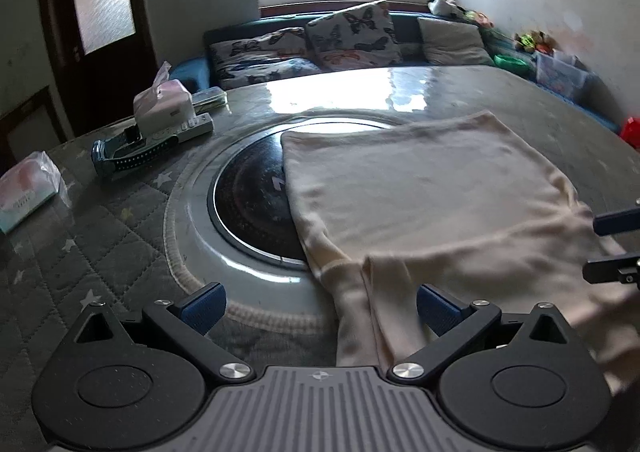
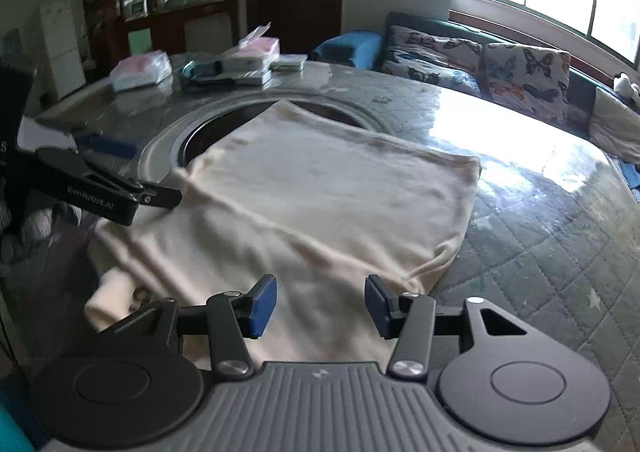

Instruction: Fold clothes

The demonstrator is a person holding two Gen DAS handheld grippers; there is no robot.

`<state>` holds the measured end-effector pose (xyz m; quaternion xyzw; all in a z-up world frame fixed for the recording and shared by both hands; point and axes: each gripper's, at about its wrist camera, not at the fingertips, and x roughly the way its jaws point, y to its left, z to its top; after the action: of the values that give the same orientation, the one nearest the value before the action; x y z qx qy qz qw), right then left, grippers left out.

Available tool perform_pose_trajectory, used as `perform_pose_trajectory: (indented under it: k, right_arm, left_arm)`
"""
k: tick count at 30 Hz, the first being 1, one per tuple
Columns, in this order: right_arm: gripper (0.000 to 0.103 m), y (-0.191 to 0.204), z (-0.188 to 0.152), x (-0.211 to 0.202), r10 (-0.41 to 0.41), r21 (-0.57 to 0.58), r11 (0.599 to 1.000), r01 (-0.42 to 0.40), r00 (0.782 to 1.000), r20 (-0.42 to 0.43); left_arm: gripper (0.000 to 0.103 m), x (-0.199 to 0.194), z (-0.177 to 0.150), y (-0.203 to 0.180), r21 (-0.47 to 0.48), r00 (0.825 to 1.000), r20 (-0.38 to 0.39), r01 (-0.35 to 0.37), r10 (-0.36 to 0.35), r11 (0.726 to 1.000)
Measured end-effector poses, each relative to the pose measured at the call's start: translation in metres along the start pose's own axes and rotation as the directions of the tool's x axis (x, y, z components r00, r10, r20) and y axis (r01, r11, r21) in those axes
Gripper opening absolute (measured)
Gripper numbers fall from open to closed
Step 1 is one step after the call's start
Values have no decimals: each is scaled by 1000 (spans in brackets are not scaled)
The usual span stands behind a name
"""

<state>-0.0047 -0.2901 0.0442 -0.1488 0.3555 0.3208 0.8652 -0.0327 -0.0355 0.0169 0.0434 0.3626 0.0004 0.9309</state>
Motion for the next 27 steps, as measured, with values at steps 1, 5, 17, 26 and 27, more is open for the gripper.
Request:
perform_pose_trajectory:
  k: [1, 5, 17, 26, 27]
  right_arm:
    - [50, 3, -2, 0, 0, -10, 1000, 0, 1000, -7]
    - [51, 12, -11, -2, -7, -40, 999, 7, 1000, -18]
    - [52, 11, -22, -10, -15, -22, 1000, 15, 1000, -7]
    - [64, 8, -18, -27, -12, -33, 999, 13, 1000, 26]
    - [67, 8, -18, -29, -15, -37, 999, 16, 999, 29]
  left_arm:
    - [103, -1, -3, -1, 13, 1000, -1, -4, 4, 1000]
    - [103, -9, -13, -2, 45, 1000, 13, -14, 14, 999]
    - [103, -45, -30, -6, 195, 997, 81, -6, -10, 981]
    - [94, -79, -62, -33, 472, 977, 148, 70, -157, 879]
    - [92, -80, -66, -38, 500, 974, 151, 72, -169, 863]
